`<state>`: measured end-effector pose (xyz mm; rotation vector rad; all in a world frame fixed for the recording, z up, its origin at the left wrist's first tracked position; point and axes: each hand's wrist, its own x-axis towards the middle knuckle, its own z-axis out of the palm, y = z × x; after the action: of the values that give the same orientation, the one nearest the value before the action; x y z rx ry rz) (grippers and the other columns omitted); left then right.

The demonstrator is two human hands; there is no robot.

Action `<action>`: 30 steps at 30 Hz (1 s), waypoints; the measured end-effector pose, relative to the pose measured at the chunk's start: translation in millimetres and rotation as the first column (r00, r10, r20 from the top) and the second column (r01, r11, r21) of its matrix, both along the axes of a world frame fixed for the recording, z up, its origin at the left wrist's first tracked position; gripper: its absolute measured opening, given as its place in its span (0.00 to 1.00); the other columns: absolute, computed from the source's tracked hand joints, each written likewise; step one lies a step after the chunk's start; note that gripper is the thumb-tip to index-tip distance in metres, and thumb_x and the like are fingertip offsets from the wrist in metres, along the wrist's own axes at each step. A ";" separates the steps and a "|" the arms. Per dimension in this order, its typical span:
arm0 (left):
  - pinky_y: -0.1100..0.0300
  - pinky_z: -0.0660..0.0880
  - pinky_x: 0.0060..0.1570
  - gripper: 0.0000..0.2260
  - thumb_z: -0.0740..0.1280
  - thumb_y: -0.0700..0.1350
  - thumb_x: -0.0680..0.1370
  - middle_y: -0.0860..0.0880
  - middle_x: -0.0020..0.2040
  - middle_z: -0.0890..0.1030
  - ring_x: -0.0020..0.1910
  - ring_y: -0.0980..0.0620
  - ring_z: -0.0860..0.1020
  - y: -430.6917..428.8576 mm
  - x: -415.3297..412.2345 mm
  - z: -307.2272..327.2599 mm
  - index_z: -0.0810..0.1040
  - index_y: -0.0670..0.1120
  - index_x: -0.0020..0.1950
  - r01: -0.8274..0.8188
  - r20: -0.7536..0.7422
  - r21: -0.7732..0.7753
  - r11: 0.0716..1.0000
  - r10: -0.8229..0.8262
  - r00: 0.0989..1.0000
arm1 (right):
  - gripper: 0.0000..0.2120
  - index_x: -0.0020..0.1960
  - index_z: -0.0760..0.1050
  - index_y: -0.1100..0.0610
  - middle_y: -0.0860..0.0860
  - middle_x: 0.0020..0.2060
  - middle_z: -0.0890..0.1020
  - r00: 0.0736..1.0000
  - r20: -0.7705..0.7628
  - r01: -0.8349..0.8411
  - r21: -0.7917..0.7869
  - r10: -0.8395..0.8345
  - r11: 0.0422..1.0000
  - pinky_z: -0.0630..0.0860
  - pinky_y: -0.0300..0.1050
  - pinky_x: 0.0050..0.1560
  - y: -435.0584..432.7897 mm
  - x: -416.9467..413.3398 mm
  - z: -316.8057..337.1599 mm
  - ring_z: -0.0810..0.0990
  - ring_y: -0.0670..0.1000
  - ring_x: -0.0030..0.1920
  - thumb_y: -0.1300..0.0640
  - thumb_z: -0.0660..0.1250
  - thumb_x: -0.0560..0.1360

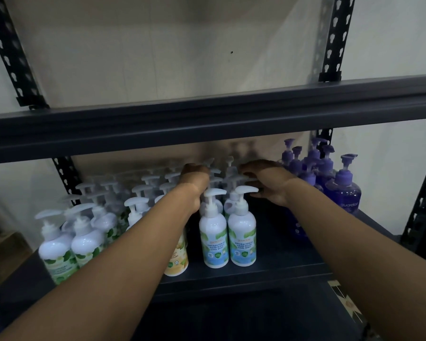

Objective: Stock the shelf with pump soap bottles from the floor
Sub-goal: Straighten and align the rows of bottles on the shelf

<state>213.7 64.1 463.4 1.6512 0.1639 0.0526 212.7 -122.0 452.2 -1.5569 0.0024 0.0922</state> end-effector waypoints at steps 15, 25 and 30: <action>0.42 0.80 0.58 0.09 0.63 0.42 0.80 0.42 0.51 0.86 0.51 0.41 0.84 0.0 22.4 -6.4 0.83 0.43 0.52 0.032 -0.091 -0.001 0.999 -0.032 0.995 | 0.15 0.61 0.80 0.58 0.62 0.61 0.82 0.998 -0.042 -0.056 -0.069 0.053 0.996 0.77 0.58 0.63 5.5 33.6 -6.6 0.79 0.63 0.65 0.54 0.70 0.77; 0.39 0.80 0.58 0.10 0.65 0.47 0.77 0.41 0.54 0.85 0.54 0.38 0.83 1.8 30.0 -12.6 0.84 0.46 0.51 0.062 -0.029 0.096 0.993 -0.059 0.998 | 0.12 0.62 0.79 0.53 0.60 0.62 0.81 0.998 -0.053 -0.022 -0.071 0.019 0.997 0.76 0.59 0.64 2.5 36.8 -9.4 0.80 0.58 0.55 0.55 0.60 0.83; 0.41 0.81 0.57 0.11 0.65 0.48 0.78 0.40 0.52 0.85 0.52 0.38 0.83 -2.6 27.4 -10.0 0.84 0.43 0.51 0.007 -0.014 0.125 0.992 -0.005 1.000 | 0.12 0.62 0.79 0.53 0.58 0.60 0.83 0.998 -0.054 -0.040 -0.032 0.039 0.999 0.74 0.61 0.67 -0.7 44.2 -13.9 0.80 0.61 0.63 0.53 0.62 0.82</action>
<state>241.1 61.4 453.4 1.7776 0.1690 0.0481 256.9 -122.6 438.3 -1.5876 0.0149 0.1655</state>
